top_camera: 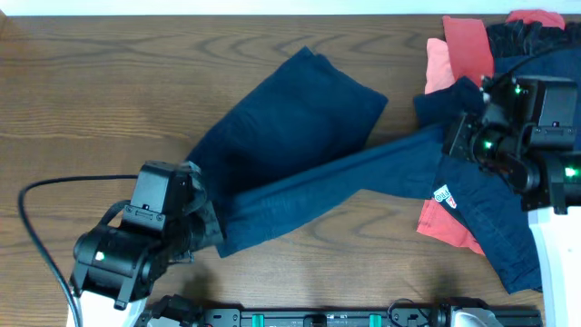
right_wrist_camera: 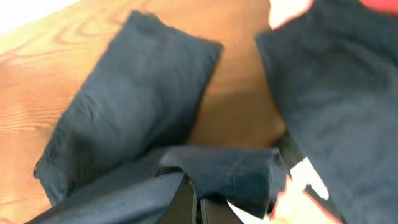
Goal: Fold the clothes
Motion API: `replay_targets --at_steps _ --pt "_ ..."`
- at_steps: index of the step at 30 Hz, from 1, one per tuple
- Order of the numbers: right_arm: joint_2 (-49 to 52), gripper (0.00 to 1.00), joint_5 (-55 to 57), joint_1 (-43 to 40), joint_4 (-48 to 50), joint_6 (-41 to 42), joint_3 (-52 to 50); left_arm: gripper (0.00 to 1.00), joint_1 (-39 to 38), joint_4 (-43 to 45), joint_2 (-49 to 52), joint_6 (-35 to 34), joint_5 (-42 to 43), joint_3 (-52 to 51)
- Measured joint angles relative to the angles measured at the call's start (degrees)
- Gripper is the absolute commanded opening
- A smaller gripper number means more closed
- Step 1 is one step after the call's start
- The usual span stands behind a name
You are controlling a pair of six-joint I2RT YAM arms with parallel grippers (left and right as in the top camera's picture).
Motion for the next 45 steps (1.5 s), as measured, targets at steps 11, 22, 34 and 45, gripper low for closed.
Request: replay_targets --at_steps 11,22,34,45 --pt "15.2 0.01 -2.0 10.0 25.0 -8.3 0.3 0.06 2.0 8.7 7.3 -17.5 -19.6 0.0" --pt "33.7 0.01 -2.6 16.5 45.7 -9.8 0.4 0.06 13.0 17.0 25.2 -26.2 -24.4 0.0" --pt "42.7 0.67 -1.1 21.2 54.9 -10.3 0.7 0.73 21.6 21.1 32.8 -26.2 -25.3 -0.1" --pt "43.8 0.54 4.1 20.2 36.3 -11.4 0.9 0.95 22.8 15.3 32.8 -18.6 -17.5 -2.7"
